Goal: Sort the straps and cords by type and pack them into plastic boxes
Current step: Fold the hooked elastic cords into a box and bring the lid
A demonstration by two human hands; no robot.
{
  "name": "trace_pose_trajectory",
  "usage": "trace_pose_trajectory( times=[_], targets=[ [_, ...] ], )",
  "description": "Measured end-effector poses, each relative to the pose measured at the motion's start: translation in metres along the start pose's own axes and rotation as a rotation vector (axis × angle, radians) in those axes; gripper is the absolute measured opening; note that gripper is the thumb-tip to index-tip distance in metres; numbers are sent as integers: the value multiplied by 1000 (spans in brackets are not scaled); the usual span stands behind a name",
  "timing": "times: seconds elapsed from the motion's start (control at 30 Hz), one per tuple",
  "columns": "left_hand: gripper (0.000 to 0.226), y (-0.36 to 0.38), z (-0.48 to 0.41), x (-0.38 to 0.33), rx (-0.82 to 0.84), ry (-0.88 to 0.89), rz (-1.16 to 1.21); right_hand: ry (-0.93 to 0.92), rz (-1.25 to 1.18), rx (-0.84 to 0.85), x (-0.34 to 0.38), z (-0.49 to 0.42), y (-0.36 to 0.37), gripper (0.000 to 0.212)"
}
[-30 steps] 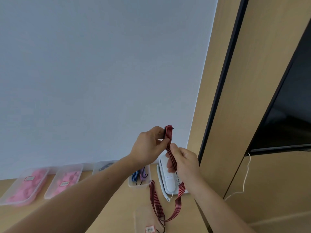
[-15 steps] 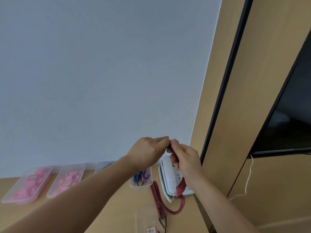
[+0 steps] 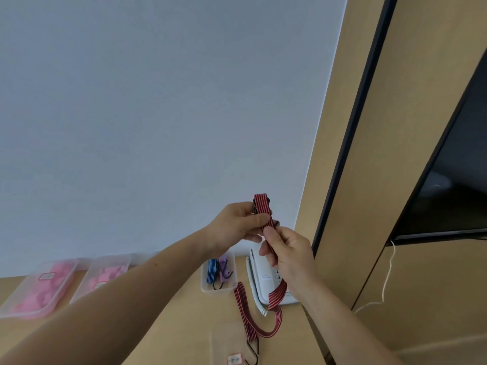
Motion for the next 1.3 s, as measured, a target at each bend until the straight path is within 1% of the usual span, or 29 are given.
trace_pose_trajectory(
  times=[0.1,0.2,0.27,0.33,0.43,0.5,0.57,0.63,0.73,0.77,0.83,0.9,0.93,1.03,1.13,1.23,1.3],
  targets=[
    [21,-7,-1,-3,-30,4,-159,109,19,-9,-12,-2,-3,23],
    [14,-13,0,-5,-111,28,-340,151,4,41,-19,-3,0,14],
    [12,-19,1,-4,-178,46,-347,169,22,88,-20,-3,4,13],
    [11,-25,1,-2,-228,54,-315,196,22,102,-22,-4,4,12],
    [11,-33,0,-3,-296,90,-303,235,1,77,-26,-5,2,12],
    [10,-35,0,-9,-311,129,-346,241,82,45,-24,-6,-2,13],
    [11,-33,1,-15,-322,177,-496,227,114,38,-20,-8,-2,17],
    [15,-28,7,-24,-357,252,-742,222,8,52,-16,-9,4,20],
    [24,-5,19,-43,-406,433,-1125,228,-100,43,-8,-11,8,26],
    [27,2,23,-46,-403,493,-1224,237,-112,39,-7,-12,9,30],
    [27,9,29,-46,-393,594,-1361,244,-116,40,-5,-12,9,45],
    [36,9,31,-42,-356,629,-1415,221,-110,39,-3,-11,8,58],
    [40,10,31,-40,-331,631,-1431,204,-97,35,-1,-11,8,60],
    [45,15,35,-42,-325,688,-1451,143,-67,0,1,-12,10,50],
    [58,12,36,-49,-357,694,-1439,91,-87,37,5,-11,16,39],
    [65,10,37,-49,-358,700,-1466,138,-256,107,4,-10,22,32],
    [65,13,37,-46,-340,706,-1474,201,-334,106,0,-9,24,34]
  ],
)
Point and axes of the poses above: each hand's wrist, its own z-axis away from the middle knuckle, its own y-axis out of the palm, x = y × z, the point moved 9 cm from there along -z, towards the middle knuckle, and after that the axes turned 11 degrees about x, right-handed, at the moved point
